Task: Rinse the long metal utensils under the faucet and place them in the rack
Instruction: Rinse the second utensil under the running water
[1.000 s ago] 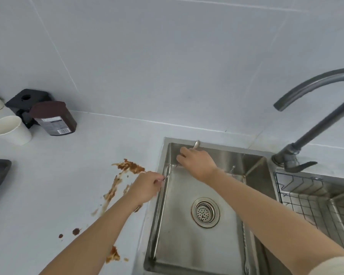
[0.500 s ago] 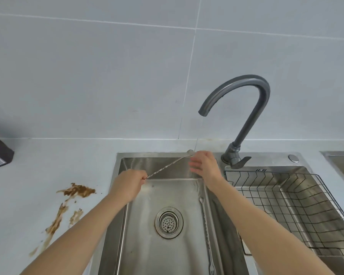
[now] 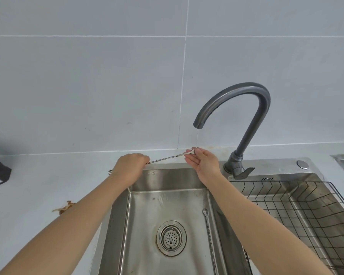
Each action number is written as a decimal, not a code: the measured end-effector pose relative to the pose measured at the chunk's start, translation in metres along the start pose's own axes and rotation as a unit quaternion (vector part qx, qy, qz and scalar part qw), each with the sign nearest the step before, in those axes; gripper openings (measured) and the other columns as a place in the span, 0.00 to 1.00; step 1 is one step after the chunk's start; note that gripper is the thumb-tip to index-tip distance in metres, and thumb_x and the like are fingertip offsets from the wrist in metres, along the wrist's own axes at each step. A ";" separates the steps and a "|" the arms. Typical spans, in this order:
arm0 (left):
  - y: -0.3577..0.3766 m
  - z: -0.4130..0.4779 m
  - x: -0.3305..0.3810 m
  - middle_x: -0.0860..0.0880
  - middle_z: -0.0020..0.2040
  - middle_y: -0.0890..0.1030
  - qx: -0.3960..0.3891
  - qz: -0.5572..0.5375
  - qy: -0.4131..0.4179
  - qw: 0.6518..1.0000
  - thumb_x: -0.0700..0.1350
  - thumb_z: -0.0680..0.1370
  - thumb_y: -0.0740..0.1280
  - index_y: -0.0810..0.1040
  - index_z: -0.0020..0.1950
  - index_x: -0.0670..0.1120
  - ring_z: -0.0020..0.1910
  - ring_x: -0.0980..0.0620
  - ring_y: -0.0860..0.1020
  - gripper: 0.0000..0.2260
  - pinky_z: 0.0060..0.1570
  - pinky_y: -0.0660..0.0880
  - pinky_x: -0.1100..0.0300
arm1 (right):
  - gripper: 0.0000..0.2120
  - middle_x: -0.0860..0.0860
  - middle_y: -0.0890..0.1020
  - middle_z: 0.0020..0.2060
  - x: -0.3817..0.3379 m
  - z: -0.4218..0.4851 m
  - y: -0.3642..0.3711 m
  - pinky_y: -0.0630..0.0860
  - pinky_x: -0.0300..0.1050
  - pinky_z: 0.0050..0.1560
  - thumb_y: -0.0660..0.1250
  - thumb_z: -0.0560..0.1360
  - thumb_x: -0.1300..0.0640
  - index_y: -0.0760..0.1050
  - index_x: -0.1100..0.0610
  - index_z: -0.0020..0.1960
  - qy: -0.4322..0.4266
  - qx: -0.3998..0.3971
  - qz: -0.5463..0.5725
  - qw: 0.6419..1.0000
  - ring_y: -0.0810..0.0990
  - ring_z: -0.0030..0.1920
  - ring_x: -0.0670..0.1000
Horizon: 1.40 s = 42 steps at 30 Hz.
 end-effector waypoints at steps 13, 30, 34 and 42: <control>0.007 0.019 -0.014 0.49 0.30 0.66 -0.026 -0.005 0.042 0.999 0.35 0.76 0.58 0.75 0.51 0.43 0.38 0.44 0.69 0.09 0.34 0.61 0.59 | 0.16 0.56 0.81 0.36 0.008 0.007 0.011 0.81 0.39 0.35 0.53 0.82 0.56 0.71 0.59 0.39 0.006 0.014 -0.019 1.000 0.83 0.30 0.48; 0.005 0.019 -0.005 0.50 0.29 0.63 -0.030 0.037 0.040 0.998 0.34 0.77 0.57 0.73 0.57 0.43 0.38 0.45 0.68 0.11 0.36 0.62 0.58 | 0.14 0.58 0.79 0.38 0.004 0.003 0.001 0.81 0.42 0.41 0.52 0.82 0.59 0.71 0.61 0.41 0.013 0.010 0.013 1.000 0.81 0.38 0.53; 0.003 0.017 -0.003 0.45 0.39 0.73 -0.021 0.021 0.028 0.999 0.35 0.78 0.56 0.73 0.59 0.43 0.39 0.45 0.68 0.12 0.38 0.63 0.58 | 0.05 0.56 0.80 0.41 0.001 0.002 -0.001 0.82 0.38 0.39 0.61 0.76 0.69 0.73 0.62 0.46 -0.004 -0.032 0.086 0.996 0.84 0.36 0.48; -0.005 0.011 -0.005 0.40 0.50 0.81 -0.028 0.019 0.000 0.999 0.38 0.80 0.55 0.73 0.60 0.44 0.40 0.45 0.68 0.12 0.39 0.64 0.58 | 0.18 0.59 0.79 0.40 0.012 0.003 0.004 0.82 0.43 0.39 0.53 0.81 0.52 0.71 0.64 0.42 0.094 0.024 0.037 0.995 0.81 0.42 0.56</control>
Point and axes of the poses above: each hand's wrist, its own z-axis towards the middle knuckle, its own y-axis out of the palm, x = y × z, the point moved 1 cm from there along z, towards the middle knuckle
